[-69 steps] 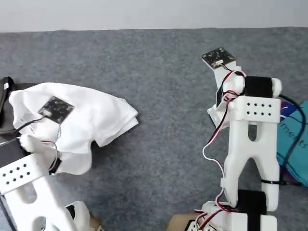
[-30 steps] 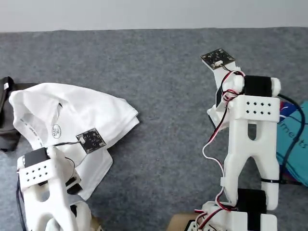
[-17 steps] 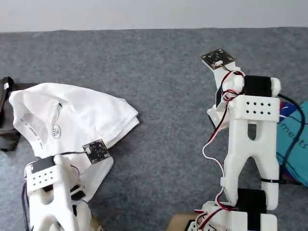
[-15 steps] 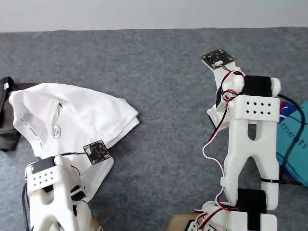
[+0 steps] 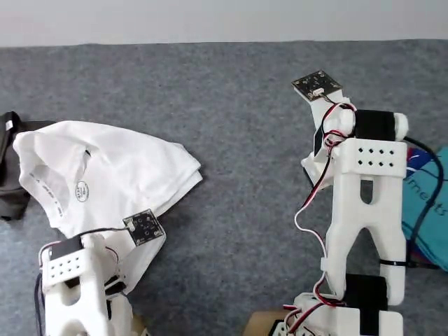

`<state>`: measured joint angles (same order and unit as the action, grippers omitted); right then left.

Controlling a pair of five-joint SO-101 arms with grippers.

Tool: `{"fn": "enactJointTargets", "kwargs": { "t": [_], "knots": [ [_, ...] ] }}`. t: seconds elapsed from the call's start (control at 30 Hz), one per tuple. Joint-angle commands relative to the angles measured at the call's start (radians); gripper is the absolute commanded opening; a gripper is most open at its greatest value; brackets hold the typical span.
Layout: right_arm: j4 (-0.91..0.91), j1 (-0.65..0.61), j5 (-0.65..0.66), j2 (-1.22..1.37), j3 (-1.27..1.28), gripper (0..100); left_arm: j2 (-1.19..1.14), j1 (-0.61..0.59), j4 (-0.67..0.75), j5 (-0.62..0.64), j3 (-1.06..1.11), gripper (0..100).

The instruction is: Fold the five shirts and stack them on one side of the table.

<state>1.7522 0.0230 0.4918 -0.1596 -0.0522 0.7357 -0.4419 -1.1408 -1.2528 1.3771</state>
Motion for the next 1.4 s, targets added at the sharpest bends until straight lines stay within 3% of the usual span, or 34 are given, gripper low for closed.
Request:
{"fn": "enactJointTargets", "kwargs": {
  "t": [0.0, 0.23, 0.4, 0.63, 0.9, 1.03, 1.37],
  "knots": [
    [0.031, -0.005, 0.008, -0.013, -0.009, 2.5, 0.002, 0.006, 0.077, -0.006, 0.025, 10],
    [0.041, -0.005, 0.008, -0.013, -0.011, 2.5, 0.002, 0.006, 0.077, -0.003, 0.028, 3],
    [0.041, -0.007, 0.006, -0.013, -0.011, 2.5, 0.003, 0.000, 0.061, 0.078, 0.001, 0],
    [0.041, -0.008, 0.006, -0.015, -0.012, 2.5, 0.011, 0.002, -0.293, 0.157, -0.325, 0],
    [0.041, -0.018, 0.006, -0.016, -0.012, 2.5, 0.011, -0.003, -0.486, 0.232, -0.641, 0],
    [0.039, -0.084, 0.008, -0.062, -0.012, 2.5, 0.008, -0.109, -0.491, 0.264, -0.736, 0],
    [-0.015, -0.266, 0.011, -0.077, -0.008, 2.5, 0.005, -0.528, -0.473, 0.261, -0.860, 0]
  ]
}}
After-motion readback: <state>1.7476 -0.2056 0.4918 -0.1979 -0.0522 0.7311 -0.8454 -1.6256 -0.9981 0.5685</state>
